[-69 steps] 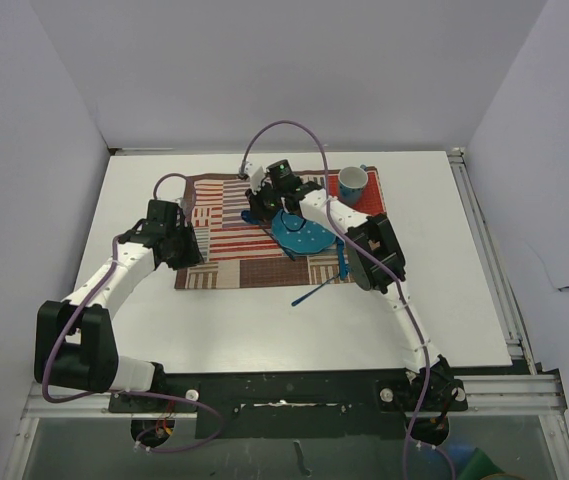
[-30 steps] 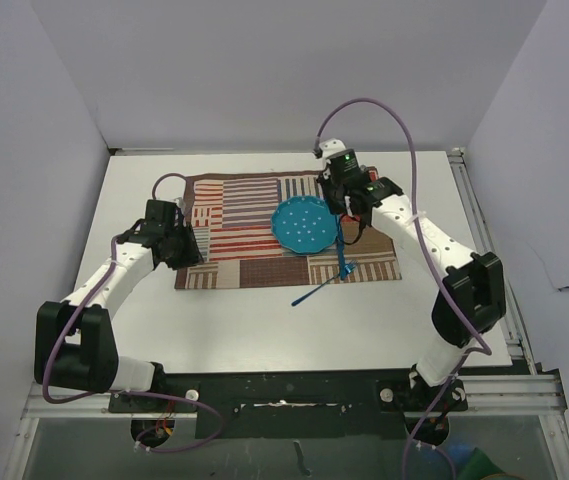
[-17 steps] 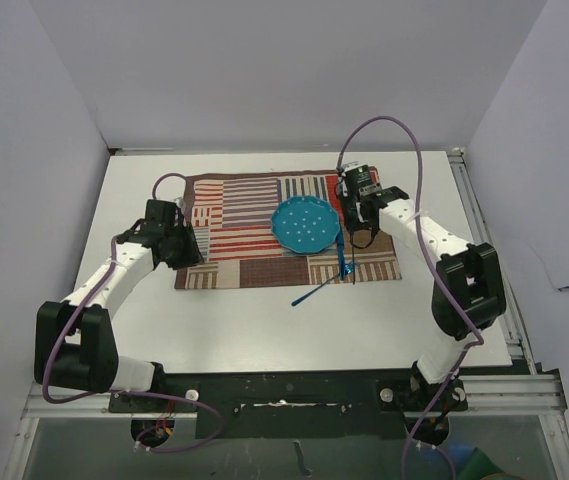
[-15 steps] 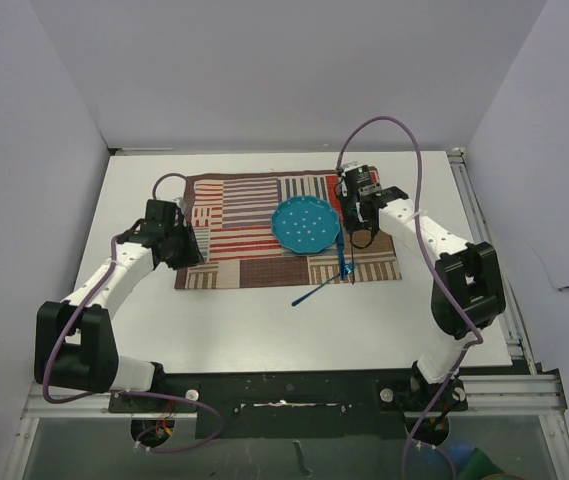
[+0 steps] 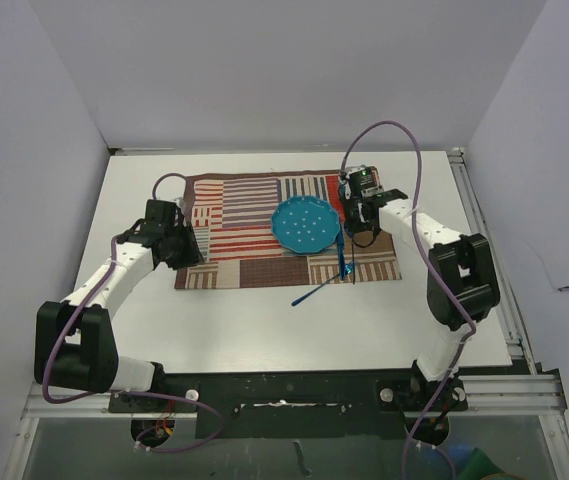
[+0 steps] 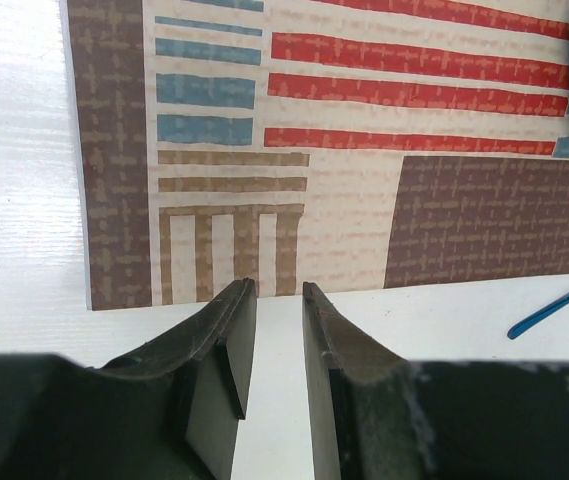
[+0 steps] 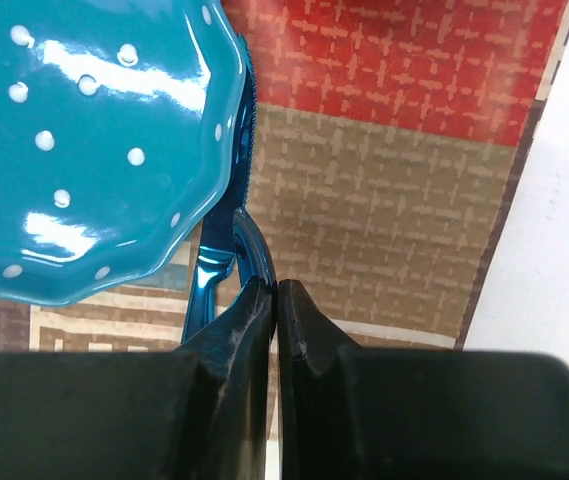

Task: Set the dinner table for one person
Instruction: Place the spoon on the napkin.

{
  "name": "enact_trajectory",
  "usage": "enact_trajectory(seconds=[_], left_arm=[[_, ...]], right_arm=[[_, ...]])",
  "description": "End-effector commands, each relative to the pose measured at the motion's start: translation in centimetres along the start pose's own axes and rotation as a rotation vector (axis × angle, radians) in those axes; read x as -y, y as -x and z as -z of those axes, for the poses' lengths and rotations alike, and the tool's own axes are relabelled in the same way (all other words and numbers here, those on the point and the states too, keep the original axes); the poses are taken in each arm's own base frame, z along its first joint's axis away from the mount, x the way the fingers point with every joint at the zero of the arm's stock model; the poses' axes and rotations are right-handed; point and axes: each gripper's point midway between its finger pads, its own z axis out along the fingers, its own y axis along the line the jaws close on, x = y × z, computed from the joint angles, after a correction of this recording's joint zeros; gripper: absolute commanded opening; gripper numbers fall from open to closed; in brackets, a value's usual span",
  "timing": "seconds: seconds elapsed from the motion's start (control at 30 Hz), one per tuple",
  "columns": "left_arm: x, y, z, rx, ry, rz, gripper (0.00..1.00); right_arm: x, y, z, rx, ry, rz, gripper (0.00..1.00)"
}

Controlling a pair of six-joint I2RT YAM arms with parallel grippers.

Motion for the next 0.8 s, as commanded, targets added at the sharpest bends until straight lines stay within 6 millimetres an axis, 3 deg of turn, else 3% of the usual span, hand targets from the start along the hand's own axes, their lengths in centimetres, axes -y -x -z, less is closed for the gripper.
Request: enact_trajectory(seconds=[0.0,0.33,0.77], left_arm=[[0.9,1.6,0.4,0.061,-0.039,-0.029,0.25],[1.0,1.4,0.4,0.058,-0.040,-0.034,0.25],[1.1,1.2,0.4,0.053,-0.043,-0.037,0.25]], right_arm=[[0.0,1.9,-0.9,0.066,0.021,-0.012,0.00],[0.2,3.0,-3.6,0.053,0.040,-0.013,0.00],[-0.2,3.6,-4.7,0.052,0.060,-0.012,0.00]])
